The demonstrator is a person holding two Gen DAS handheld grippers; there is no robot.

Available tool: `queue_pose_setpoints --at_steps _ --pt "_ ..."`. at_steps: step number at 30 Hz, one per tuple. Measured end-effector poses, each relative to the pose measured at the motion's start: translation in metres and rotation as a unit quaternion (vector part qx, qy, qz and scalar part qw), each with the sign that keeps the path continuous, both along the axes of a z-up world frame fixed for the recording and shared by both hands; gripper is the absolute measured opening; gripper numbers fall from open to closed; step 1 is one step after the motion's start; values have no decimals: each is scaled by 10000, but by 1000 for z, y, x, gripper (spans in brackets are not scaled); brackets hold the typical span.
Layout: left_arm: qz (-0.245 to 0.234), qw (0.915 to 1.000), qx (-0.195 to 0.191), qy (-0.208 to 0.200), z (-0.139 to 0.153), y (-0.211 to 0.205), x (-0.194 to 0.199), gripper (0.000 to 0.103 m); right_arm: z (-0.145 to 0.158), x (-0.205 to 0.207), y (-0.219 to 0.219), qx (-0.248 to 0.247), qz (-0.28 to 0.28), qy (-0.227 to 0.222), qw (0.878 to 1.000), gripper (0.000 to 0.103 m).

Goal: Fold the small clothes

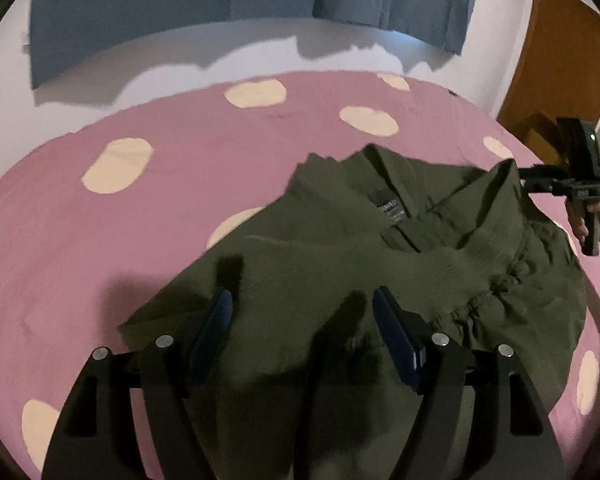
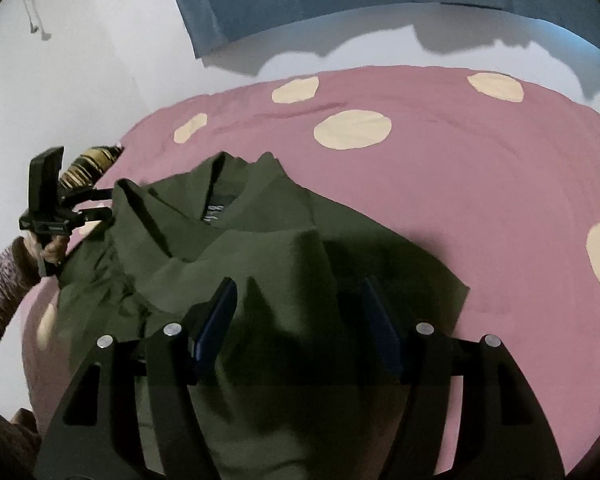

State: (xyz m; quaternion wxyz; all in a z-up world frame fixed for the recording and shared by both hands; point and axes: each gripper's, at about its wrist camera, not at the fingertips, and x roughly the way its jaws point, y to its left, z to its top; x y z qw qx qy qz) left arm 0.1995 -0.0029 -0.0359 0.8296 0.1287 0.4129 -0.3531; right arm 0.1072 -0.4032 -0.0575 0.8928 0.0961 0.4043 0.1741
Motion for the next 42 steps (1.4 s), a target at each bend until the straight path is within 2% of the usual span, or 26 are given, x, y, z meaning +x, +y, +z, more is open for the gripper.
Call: queue_pose_setpoints --at_steps 1,2,3,4,5,6,9,13,17,21,25,30,36,42 --pt "17 10000 77 -2 -3 -4 1 67 1 -1 1 -5 17 5 10000 59" --pt "25 9998 179 -15 -5 -6 2 60 -1 0 3 11 90 26 10000 44" --pt "25 9994 330 -27 -8 -9 3 48 -3 1 6 -2 149 73 9999 38" --pt "54 9988 479 -50 -11 -12 4 41 -6 3 10 -162 140 120 9997 35" --pt "90 9980 616 -66 -13 -13 5 31 -8 4 13 -275 123 135 9995 23" --pt "111 9975 695 -69 -15 -12 5 25 -9 4 14 -349 108 139 9992 15" --pt "286 9974 619 -231 -10 -8 0 17 -6 -3 13 -239 -42 13 9997 10" --pt "651 9959 253 -579 13 0 -14 13 11 -19 13 -82 -275 -252 9993 8" --pt "994 9926 -30 -695 41 2 -10 12 32 -20 7 122 -575 -409 9974 8" --pt "1366 9883 -20 -677 50 -3 14 12 43 1 -3 422 -896 -433 9941 8" --pt "1721 9844 53 -352 35 -7 48 12 36 30 -5 469 -1076 -240 9928 8" --pt "1989 9792 375 109 -5 -12 76 12 5 59 -11 508 -1254 231 9905 8" --pt "2178 9748 424 240 -29 -7 89 12 -28 72 -22 734 -1384 667 9854 8" --pt "2267 9727 424 250 -37 -4 93 11 -45 76 -30 1023 -1462 838 9804 8"
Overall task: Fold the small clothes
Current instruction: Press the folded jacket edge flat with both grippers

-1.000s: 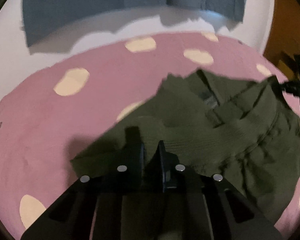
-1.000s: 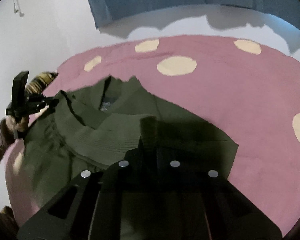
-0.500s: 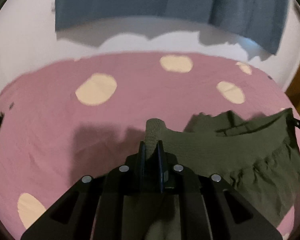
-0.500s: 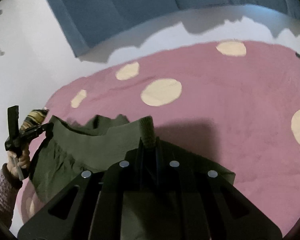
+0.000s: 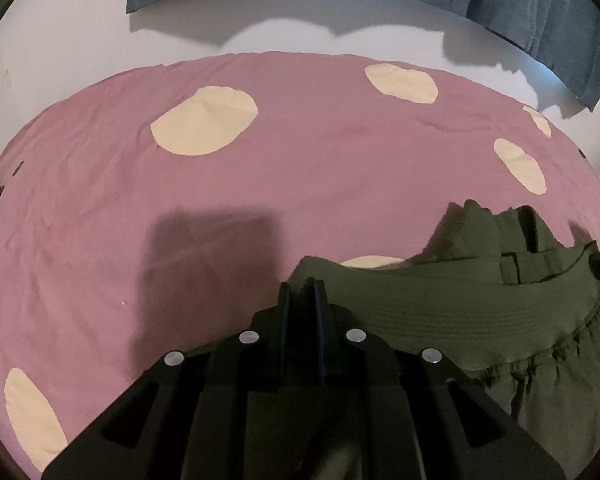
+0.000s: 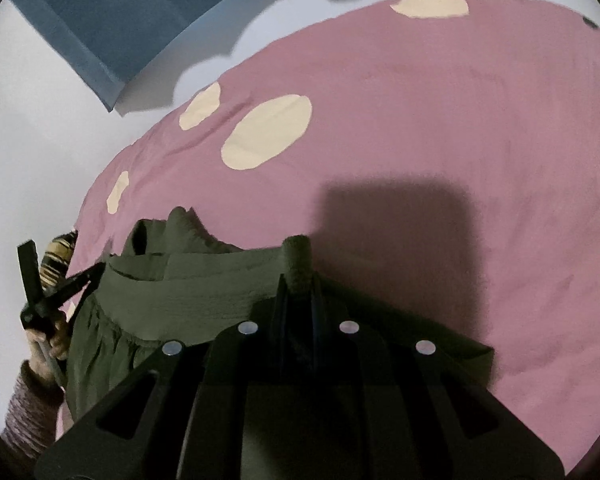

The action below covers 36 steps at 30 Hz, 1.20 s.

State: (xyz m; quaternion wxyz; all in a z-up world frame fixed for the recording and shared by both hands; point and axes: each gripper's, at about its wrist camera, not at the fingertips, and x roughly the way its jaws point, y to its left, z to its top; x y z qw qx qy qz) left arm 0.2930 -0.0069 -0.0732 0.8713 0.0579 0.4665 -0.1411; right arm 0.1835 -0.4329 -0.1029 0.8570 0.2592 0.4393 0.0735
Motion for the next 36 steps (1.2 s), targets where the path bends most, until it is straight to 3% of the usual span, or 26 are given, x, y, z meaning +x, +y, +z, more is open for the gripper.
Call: queue_pose_setpoints --at_steps 21,26,32,36 --pt "59 9991 -388 -134 -11 10 0 11 -20 1 -17 783 -122 -80 9968 9" --pt "42 9994 -306 -162 -9 6 0 11 -19 1 -20 869 -152 -65 9961 9" --pt "183 9992 -353 -53 -3 8 0 19 -20 -3 -30 1231 -271 -43 9920 14" --pt "319 9990 -315 -47 7 10 -8 23 -11 -11 -30 1056 -365 -13 9937 22"
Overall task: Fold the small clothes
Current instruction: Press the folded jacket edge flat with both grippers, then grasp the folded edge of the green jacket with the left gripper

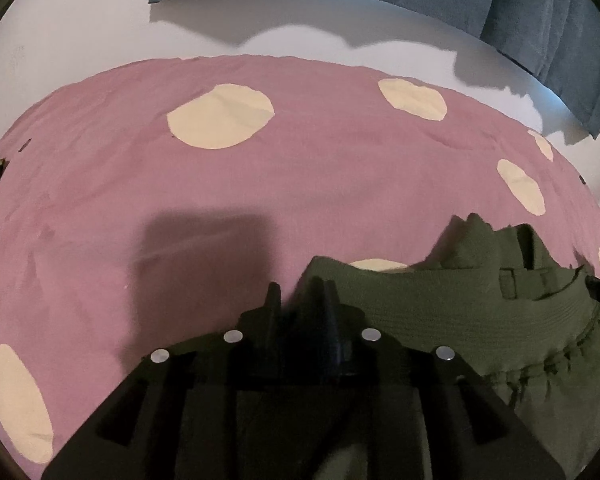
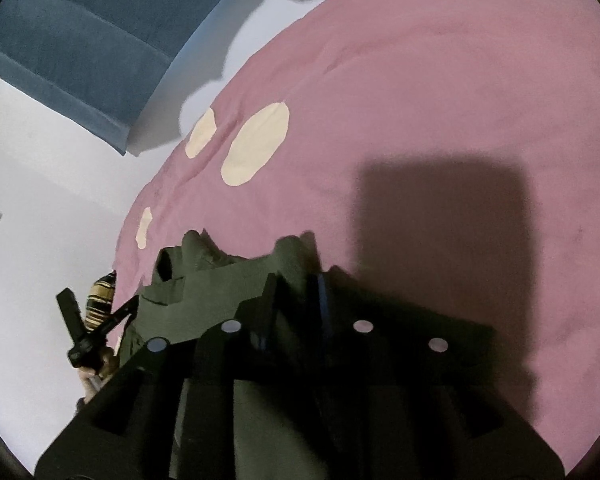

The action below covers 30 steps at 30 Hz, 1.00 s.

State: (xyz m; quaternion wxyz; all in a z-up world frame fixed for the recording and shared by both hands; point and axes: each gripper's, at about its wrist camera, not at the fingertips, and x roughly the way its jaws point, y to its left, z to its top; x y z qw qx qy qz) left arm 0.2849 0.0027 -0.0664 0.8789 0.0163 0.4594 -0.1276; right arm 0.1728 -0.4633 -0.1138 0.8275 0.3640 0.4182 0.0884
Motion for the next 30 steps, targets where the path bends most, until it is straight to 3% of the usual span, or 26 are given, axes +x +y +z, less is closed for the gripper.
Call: queue_pose_setpoints --at_steps 6,9,15,23,30 --pt "48 9999 56 -79 19 6 -25 25 24 -26 0 -592 -164 36 9981 27" --pt "61 9997 73 -231 32 10 -46 39 40 -46 5 -688 -228 -82 9973 29" --pt "156 9989 63 -435 52 25 -97 53 80 -94 36 -822 -203 -527 9950 43" --pt "452 9983 -117 -357 54 66 -150 60 112 -141 103 -386 187 -1050 9935 48" --pt "789 9961 -350 -172 41 110 -183 65 113 -151 172 75 806 -1150 9901 52"
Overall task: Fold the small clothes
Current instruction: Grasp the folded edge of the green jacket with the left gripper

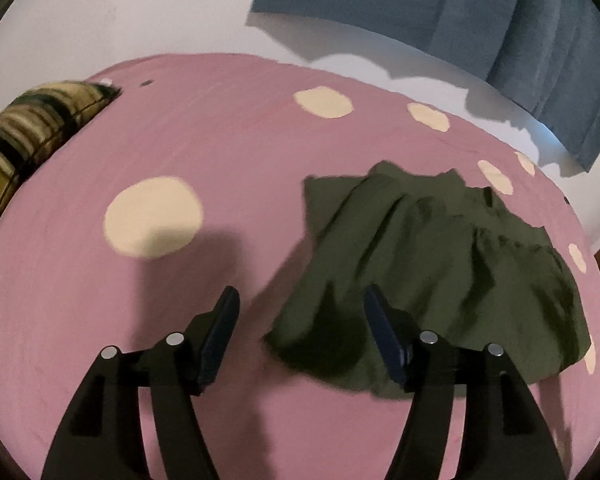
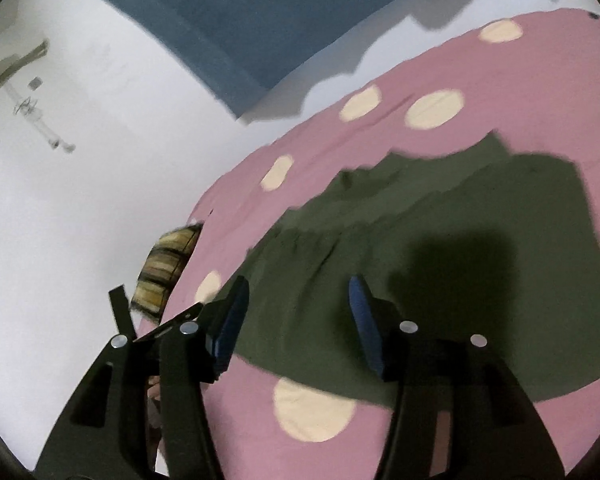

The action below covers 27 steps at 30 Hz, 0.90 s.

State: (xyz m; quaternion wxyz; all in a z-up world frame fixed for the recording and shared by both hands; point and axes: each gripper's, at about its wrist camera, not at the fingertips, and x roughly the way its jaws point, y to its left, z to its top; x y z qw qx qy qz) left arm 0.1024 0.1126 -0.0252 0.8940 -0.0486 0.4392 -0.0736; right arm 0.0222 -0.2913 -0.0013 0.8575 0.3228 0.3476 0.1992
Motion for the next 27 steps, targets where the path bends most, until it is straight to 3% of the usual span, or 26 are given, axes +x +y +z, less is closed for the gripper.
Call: queue_pose_setpoints --at_steps 7,12,14,19,23,27 --pt "128 9965 -725 398 -21 36 -4 65 -31 5 63 -138 553 314 9979 52" --pt "29 9941 -949 530 -30 36 5 70 -86 19 87 -571 740 1083 9897 52" --pt "-15 9923 -1067 622 -34 35 13 70 -101 18 88 -545 719 993 9910 52" --pt "-299 9901 -1094 824 -42 25 39 72 -95 14 93 -699 744 878 9909 52" --pt "-668 9837 -1260 1098 -52 14 63 72 -94 12 90 -606 756 811 9920 52" --pt "-932 9835 -1063 1131 -55 0 79 72 -98 13 83 -439 766 816 9927 52"
